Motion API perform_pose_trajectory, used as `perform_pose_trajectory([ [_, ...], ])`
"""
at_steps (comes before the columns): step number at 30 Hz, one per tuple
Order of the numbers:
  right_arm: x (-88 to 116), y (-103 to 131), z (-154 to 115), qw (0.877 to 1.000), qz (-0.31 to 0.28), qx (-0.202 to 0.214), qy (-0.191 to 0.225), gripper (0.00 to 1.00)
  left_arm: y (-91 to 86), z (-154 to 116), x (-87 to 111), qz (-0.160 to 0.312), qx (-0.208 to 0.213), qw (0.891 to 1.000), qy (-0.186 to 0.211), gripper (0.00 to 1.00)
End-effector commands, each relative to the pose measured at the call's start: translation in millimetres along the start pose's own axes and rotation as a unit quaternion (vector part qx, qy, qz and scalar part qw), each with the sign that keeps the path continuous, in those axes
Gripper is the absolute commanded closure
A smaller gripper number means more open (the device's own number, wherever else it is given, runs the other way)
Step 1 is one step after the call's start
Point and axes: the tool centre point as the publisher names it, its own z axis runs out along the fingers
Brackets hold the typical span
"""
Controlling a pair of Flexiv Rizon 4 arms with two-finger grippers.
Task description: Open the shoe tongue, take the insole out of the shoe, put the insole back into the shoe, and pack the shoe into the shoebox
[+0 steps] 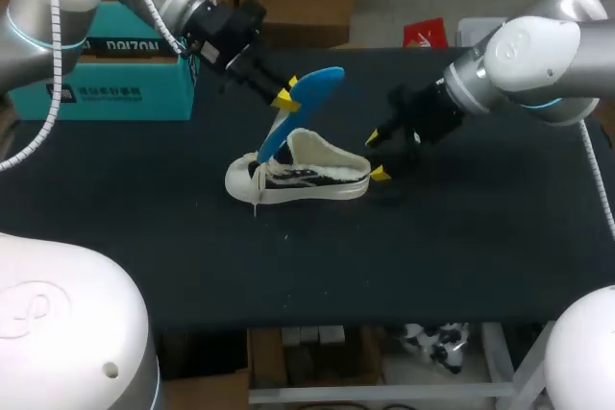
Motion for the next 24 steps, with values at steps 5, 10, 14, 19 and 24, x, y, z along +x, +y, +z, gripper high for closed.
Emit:
perform_pose_trajectory([
  [5, -1, 48, -19, 0.987, -0.003, 0.158, -0.002, 0.0, 34.0, -36, 26.6, -0.041, 0.013, 0.998, -0.046, 1.0],
  [10, -3, 66, -14, 0.981, -0.01, 0.195, -0.009, 0.0, 54.1, -55, 45.5, -0.06, 0.005, 0.996, -0.072, 1.0],
  [14, -2, 81, -5, 0.974, -0.018, 0.227, -0.013, 0.0, 67.9, -68, 58.2, -0.078, 0.002, 0.993, -0.088, 1.0],
  [19, -7, 93, 13, 0.961, -0.016, 0.276, -0.011, 0.0, 84.1, -76, 69.4, -0.098, -0.007, 0.99, -0.099, 1.0],
  [24, -13, 96, 27, 0.953, -0.016, 0.304, -0.004, 0.0, 101.2, -79, 75.9, -0.121, -0.016, 0.987, -0.102, 1.0],
])
